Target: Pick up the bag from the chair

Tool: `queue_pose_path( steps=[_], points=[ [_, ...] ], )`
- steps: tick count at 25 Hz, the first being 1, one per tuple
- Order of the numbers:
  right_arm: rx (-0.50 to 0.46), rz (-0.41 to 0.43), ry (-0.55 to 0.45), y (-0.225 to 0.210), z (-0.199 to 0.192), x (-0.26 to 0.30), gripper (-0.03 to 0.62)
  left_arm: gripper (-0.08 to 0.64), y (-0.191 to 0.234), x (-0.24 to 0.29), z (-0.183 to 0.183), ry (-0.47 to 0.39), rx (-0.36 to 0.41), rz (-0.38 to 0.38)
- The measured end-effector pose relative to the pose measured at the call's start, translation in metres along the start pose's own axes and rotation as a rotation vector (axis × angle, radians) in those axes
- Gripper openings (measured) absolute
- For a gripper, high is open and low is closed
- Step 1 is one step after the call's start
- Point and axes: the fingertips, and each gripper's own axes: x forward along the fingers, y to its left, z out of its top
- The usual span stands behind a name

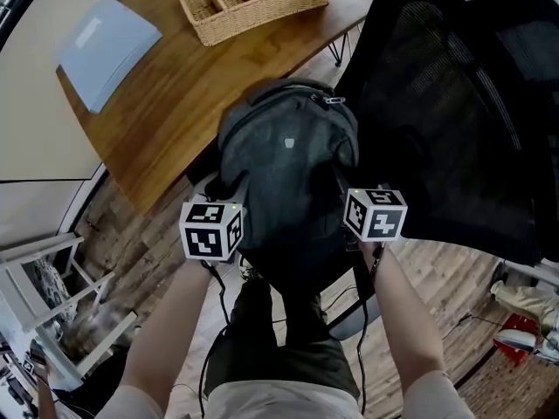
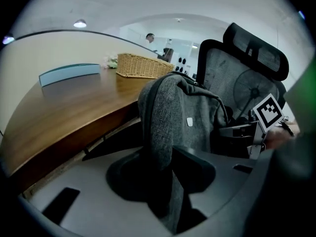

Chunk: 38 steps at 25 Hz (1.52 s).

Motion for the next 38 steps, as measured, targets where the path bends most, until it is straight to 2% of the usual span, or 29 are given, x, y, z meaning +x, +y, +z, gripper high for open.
queue_pose_path(
  steps=[5,9,13,24,32,38],
  points=[
    [-0.003,0.017,-0.002,0.010,0.000,-0.021,0.132,0.120,-0.004,-0.019,-0.002,-0.012,-0.021,-0.035],
    [-0.009,0.011,-0.014,0.020,0.004,-0.046,0.114,0.110,-0.012,-0.042,0.003,-0.020,0.001,-0.064],
    [-0.017,0.007,-0.054,0.033,0.027,-0.079,0.107,0.106,-0.023,-0.075,0.024,-0.068,0.036,-0.084],
    [-0.169,-0.010,-0.270,0.080,0.157,-0.189,0.098,0.100,-0.048,-0.183,0.139,-0.272,0.088,-0.115],
    [-0.183,-0.017,-0.437,0.123,0.225,-0.288,0.095,0.100,-0.067,-0.279,0.216,-0.403,0.182,-0.127],
    [-0.224,-0.014,-0.580,0.159,0.274,-0.357,0.094,0.095,-0.079,-0.346,0.262,-0.498,0.213,-0.154]
  ],
)
